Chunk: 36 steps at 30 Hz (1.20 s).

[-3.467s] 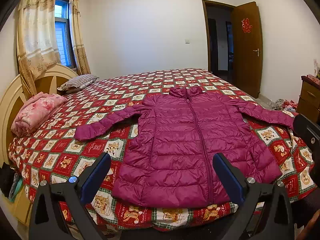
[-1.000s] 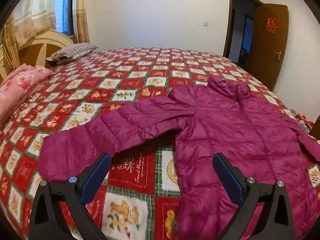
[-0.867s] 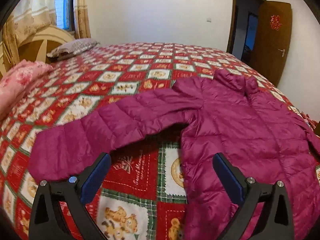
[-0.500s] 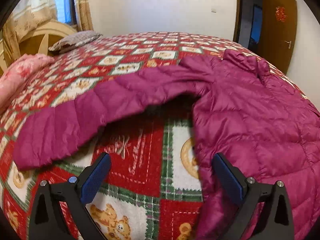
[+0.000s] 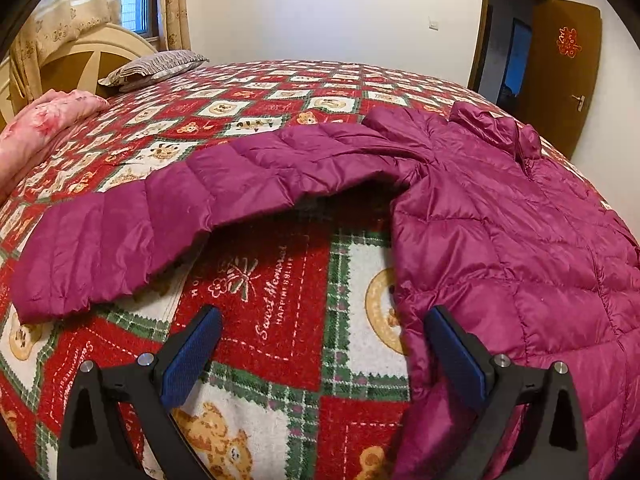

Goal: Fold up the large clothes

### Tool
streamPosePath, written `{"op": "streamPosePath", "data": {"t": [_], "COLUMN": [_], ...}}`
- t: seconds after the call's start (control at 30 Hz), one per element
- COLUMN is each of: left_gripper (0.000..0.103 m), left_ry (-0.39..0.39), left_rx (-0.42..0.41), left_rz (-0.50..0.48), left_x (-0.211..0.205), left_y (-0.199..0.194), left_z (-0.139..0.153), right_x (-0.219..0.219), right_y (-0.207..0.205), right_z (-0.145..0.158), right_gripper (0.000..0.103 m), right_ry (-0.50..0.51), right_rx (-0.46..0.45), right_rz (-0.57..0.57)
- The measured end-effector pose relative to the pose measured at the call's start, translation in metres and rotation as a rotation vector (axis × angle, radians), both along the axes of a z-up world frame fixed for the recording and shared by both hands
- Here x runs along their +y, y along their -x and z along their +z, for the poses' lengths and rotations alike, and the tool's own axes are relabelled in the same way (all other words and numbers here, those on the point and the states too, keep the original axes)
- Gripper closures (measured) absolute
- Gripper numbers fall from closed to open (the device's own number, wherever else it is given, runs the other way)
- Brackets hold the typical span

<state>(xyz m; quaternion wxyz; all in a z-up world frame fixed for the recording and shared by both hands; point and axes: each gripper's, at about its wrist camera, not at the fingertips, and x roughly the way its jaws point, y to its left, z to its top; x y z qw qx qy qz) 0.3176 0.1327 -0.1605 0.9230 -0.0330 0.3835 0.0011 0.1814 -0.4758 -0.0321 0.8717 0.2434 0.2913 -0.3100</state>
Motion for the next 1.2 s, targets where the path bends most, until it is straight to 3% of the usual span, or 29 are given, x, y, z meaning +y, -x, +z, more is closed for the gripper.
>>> {"op": "streamPosePath", "data": {"t": [0.23,0.4,0.67,0.8,0.87,0.93,1.07,1.2], "left_gripper": [0.001,0.001,0.001,0.001,0.001,0.001,0.001,0.001], "left_ry": [-0.018,-0.062,-0.078,-0.067,-0.067,-0.074,-0.079,-0.06], "left_rx": [-0.046,-0.106,-0.13,-0.119,-0.12,-0.126,-0.106,-0.069], "left_rz": [0.017,0.022,0.04,0.039,0.035,0.034,0.039,0.05], "left_x": [0.002,0.004,0.018,0.025,0.028,0.031,0.033,0.032], "left_y": [0.007,0.004,0.001,0.003,0.005,0.007,0.007,0.003], "left_z": [0.028,0.054,0.067,0.068,0.069,0.069,0.063,0.053], "right_x": [0.075,0.144,0.259,0.298,0.298,0.289,0.248,0.187], "right_y": [-0.059,-0.111,-0.181,-0.199,-0.197,-0.196,-0.191,-0.189], "right_z": [0.036,0.043,0.019,0.001,-0.004,-0.007,-0.014,-0.025], "right_gripper": [0.088,0.092,0.092,0.091,0.071,0.0,0.001,0.0], "right_ry": [0.027,0.042,0.013,-0.011,0.015,0.018,0.071,0.176], "right_rx": [-0.066,-0.078,-0.054,-0.041,-0.046,-0.03,0.002,0.107], "right_rz": [0.252,0.45,0.718,0.772,0.72,0.669,0.54,0.396]}}
